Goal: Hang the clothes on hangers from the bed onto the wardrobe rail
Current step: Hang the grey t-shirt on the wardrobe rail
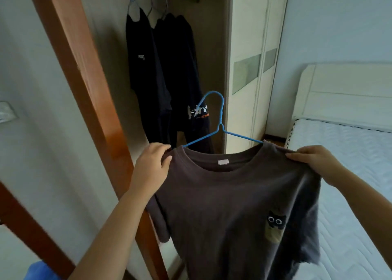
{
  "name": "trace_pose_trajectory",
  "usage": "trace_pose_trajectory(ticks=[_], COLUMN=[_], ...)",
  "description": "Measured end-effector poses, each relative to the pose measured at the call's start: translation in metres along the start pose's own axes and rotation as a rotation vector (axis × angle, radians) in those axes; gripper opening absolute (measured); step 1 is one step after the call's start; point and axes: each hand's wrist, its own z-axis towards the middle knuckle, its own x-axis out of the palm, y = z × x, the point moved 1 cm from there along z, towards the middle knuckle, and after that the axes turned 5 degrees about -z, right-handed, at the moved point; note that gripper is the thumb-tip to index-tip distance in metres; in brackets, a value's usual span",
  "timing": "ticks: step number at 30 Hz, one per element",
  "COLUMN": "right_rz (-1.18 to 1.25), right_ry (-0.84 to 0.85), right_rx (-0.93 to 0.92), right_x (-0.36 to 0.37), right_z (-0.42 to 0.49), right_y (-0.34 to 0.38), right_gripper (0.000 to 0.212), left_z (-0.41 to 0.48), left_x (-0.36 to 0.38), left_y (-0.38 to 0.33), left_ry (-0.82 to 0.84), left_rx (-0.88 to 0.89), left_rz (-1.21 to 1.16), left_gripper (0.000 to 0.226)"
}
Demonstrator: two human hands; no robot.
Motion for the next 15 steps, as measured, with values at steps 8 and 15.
trace_pose_trajectory(ticks=[8, 15], right_rz=[-0.035, 0.112], right_ry=[-0.146, 0.057], right_rx=[-0.016, 0.005], right_x=[0.021, 0.092], right_z=[0.019, 0.027], right_y=[0.057, 0.116], right_gripper=[0.025, 0.023], left_z=[0.026, 0.043], left_x=[-0.057, -0.066], left_y=[0.027, 0.025], left_ry=[-0.348, -0.521], left_rx=[0.355, 0.454], left_rz=[0.174, 0.283], left_gripper=[0.031, 0.023])
